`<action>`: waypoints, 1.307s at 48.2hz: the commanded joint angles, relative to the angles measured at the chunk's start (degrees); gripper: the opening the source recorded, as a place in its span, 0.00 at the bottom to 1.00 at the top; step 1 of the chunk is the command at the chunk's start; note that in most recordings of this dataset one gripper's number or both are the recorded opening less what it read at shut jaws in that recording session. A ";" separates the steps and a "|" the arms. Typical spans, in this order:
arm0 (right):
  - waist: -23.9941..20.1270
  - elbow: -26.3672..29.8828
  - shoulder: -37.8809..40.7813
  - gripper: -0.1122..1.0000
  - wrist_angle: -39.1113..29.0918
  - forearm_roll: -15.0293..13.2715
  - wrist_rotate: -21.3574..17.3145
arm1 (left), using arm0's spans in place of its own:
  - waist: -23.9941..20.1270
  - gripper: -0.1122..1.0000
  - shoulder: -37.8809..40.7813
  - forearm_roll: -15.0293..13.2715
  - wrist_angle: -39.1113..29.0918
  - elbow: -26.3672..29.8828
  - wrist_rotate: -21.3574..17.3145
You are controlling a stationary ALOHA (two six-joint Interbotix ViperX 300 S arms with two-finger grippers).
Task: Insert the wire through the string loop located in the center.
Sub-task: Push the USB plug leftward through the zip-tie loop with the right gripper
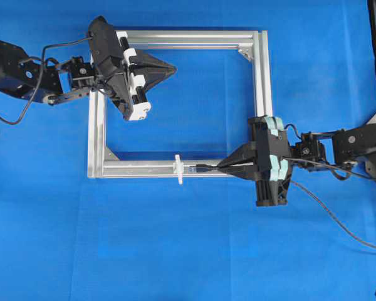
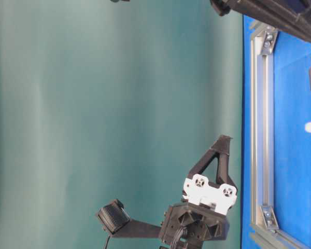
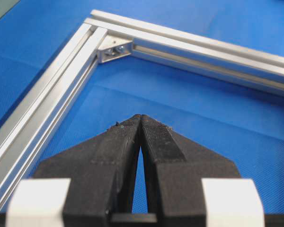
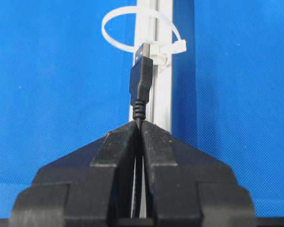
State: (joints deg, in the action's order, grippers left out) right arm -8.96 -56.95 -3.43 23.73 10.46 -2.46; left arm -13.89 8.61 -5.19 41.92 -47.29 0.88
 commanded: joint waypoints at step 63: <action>-0.35 8.17 5.98 0.10 1.23 0.09 0.09 | 0.26 0.10 -1.67 0.09 0.53 0.97 0.09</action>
State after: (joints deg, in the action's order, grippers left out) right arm -9.23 -50.98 2.37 24.43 10.37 -2.46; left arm -13.80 8.61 -5.19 42.01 -47.29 0.97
